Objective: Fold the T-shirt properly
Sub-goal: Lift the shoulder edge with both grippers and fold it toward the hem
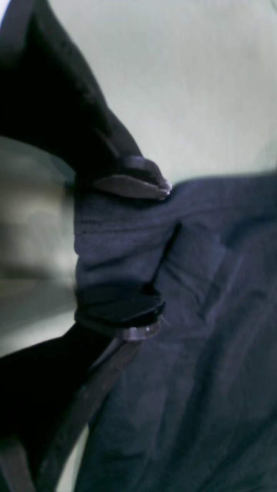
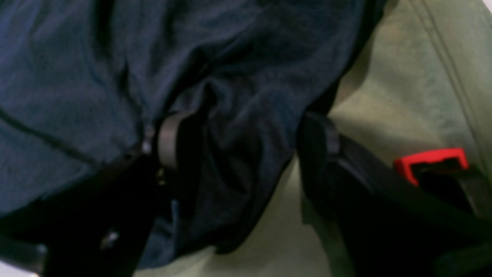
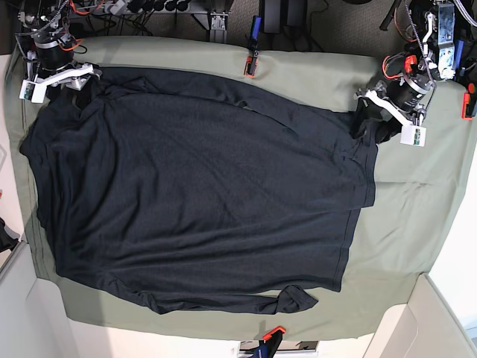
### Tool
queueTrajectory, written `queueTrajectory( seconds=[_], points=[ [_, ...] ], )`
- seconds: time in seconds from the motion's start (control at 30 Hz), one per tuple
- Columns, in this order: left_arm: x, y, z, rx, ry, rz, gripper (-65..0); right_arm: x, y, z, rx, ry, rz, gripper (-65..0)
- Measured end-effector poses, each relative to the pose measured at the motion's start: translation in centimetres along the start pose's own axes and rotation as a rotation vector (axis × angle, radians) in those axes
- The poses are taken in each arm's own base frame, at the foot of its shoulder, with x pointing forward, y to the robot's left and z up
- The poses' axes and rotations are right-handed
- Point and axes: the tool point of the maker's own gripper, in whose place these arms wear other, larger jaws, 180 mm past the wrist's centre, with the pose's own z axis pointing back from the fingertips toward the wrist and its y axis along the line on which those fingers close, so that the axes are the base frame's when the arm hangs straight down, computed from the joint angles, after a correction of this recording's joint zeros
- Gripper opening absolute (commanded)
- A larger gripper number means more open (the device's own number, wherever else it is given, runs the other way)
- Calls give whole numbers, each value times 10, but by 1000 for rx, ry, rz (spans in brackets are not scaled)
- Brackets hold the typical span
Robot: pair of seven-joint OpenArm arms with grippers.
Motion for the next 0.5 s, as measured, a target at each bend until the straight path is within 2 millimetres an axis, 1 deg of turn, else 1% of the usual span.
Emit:
queueTrajectory(
  seconds=[0.13, 0.33, 0.37, 0.4, 0.43, 0.47, 0.5],
  points=[
    [2, -15, -9, -24, -28, 28, -227, 0, 0, 0, 0, 0, 0, -254],
    [6, -26, -20, -44, -26, -5, -234, 0, 0, 0, 0, 0, 0, -256],
    [6, -27, -21, -47, -23, -14, -258, 0, 0, 0, 0, 1, 0, -260],
    [6, -28, -22, -47, -18, -26, -314, 0, 0, 0, 0, 0, 0, -286],
    [5, -27, -23, -40, -11, -38, -401, 0, 0, 0, -1, 1, 0, -340],
    [4, -25, -23, -30, -5, -40, -501, -1, 0, 0, -2, 4, 4, -407],
    [3, -24, -23, -25, 1, -49, -587, -2, 0, 0, -2, 9, 5, -474]
  ],
)
